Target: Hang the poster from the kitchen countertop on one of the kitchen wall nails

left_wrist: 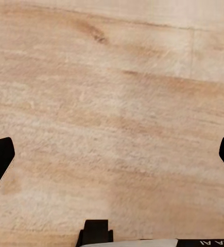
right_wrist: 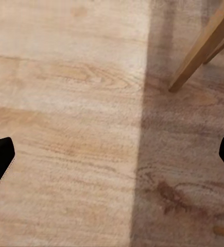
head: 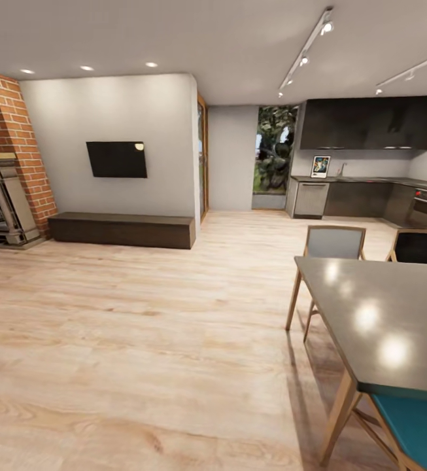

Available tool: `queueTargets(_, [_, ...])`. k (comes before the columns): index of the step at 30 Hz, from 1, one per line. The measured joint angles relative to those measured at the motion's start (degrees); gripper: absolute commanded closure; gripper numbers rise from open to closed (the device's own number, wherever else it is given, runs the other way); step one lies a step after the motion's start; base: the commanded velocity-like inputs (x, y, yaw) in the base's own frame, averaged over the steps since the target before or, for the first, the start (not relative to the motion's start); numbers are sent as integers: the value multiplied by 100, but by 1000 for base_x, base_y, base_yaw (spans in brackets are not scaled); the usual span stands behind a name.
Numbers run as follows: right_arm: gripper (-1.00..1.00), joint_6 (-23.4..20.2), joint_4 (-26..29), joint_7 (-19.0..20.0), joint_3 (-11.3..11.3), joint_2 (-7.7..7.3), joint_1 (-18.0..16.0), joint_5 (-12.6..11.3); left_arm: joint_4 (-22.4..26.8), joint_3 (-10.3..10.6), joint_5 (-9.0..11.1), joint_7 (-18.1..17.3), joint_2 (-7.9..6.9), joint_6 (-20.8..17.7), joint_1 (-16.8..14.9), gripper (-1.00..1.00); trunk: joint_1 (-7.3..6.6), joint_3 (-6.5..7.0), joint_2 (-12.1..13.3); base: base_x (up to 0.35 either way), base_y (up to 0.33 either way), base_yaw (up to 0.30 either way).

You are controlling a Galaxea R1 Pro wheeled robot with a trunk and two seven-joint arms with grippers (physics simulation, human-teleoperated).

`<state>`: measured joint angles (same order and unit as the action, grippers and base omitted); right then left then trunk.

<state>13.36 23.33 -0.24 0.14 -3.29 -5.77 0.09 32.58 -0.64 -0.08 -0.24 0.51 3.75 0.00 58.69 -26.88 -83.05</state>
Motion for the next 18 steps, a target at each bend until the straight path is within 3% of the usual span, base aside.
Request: queueTargets(18, [-100, 0, 0, 0, 26, 2, 0, 7, 0, 0, 0, 0, 0, 0, 0, -100, 0, 0, 0, 336, 0, -65])
